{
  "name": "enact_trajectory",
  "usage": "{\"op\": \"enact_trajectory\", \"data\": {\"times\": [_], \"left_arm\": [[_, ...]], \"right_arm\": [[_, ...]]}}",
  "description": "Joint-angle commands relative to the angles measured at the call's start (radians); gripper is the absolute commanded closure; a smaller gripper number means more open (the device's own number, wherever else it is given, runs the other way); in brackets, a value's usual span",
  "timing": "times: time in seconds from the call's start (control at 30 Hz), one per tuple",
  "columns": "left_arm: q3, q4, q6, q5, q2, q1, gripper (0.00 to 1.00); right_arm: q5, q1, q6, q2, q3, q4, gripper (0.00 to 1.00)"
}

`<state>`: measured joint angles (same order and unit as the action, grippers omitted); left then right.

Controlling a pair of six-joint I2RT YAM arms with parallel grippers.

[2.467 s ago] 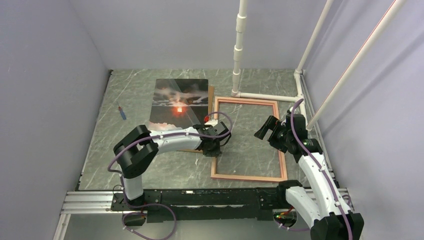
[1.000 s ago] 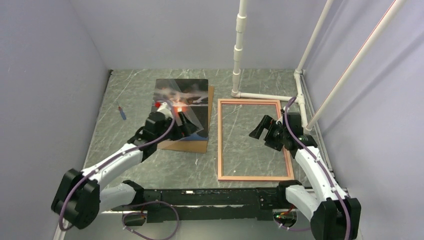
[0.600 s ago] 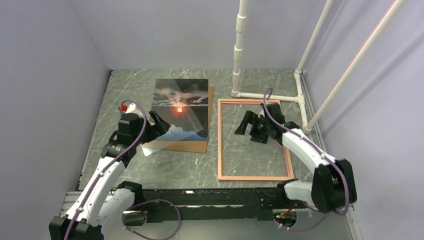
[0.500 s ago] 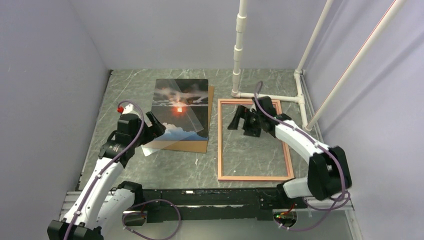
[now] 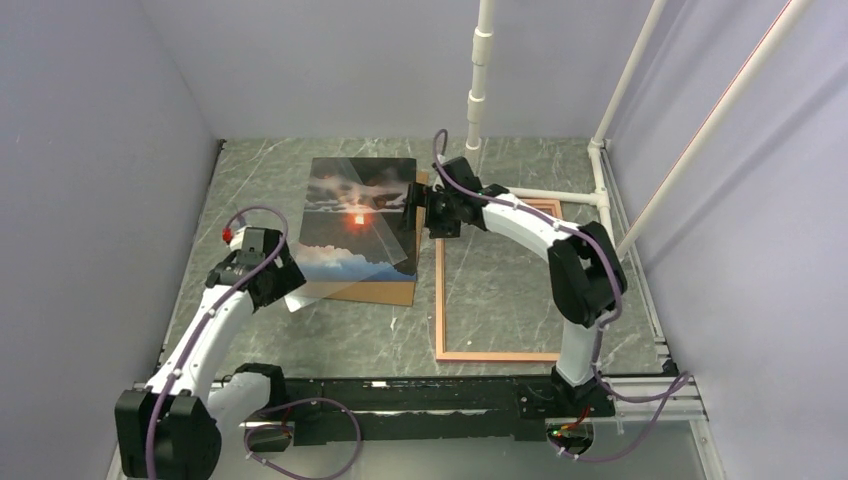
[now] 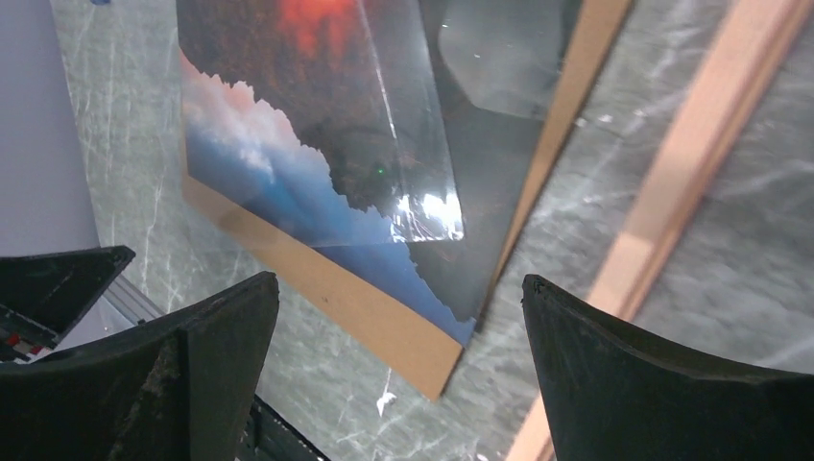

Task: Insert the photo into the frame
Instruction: Pick up the photo frame item at the center of the board.

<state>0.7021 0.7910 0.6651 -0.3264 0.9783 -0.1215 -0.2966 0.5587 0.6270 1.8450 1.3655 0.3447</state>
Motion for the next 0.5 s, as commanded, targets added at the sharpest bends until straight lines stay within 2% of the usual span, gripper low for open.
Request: {"op": "enact_trajectory", "data": {"times": [0.0, 0.27, 0.47], "left_arm": [[-0.014, -0.101, -0.048, 0.102, 0.04, 0.101, 0.01], [-0.06, -0.26, -0.112, 0.392, 0.139, 0.367, 0.01], [-0.099, -0.369, -0.118, 0.594, 0.197, 0.449, 0.01]], "right_arm": [[-0.016, 0.04, -0.019, 0.071, 0.114, 0.016, 0.0], [-0.092, 0.095, -0.013, 0.206, 0.243, -0.035, 0.0], [-0.132, 0.129, 0.055, 0.317, 0.276, -0.104, 0.0]]}}
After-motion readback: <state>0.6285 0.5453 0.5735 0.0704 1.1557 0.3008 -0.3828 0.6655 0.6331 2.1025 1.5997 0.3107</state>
